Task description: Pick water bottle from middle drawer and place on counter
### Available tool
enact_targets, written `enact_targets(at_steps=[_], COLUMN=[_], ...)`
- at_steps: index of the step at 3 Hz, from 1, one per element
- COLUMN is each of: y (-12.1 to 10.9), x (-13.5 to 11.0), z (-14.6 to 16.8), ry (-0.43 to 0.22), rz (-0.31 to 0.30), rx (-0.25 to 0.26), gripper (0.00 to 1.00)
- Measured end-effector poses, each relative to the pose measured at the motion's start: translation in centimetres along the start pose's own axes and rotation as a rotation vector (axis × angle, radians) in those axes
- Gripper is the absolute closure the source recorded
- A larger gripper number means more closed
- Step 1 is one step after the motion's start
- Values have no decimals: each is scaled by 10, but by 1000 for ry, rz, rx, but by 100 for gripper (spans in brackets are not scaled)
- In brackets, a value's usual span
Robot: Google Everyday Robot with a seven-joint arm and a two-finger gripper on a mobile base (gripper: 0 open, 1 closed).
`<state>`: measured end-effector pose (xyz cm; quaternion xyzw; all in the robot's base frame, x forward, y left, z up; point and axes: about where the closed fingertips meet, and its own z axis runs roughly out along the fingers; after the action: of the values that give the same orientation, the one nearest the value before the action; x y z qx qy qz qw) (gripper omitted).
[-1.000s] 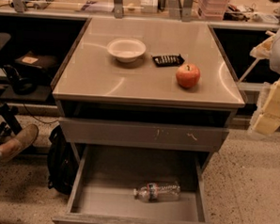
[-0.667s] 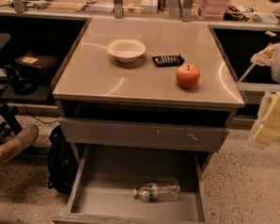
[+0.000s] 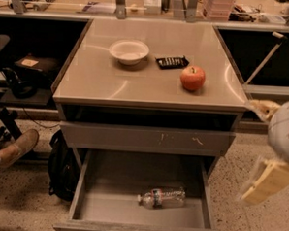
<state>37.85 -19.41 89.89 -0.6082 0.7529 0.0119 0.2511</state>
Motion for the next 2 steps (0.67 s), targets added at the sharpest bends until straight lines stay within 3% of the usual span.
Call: enact_targets(at_steps=[1, 2], y=[37, 82], x=[4, 8], z=[63, 155], ry=[-57, -57], rz=[43, 92], rx=[-18, -103], gripper=[0, 0])
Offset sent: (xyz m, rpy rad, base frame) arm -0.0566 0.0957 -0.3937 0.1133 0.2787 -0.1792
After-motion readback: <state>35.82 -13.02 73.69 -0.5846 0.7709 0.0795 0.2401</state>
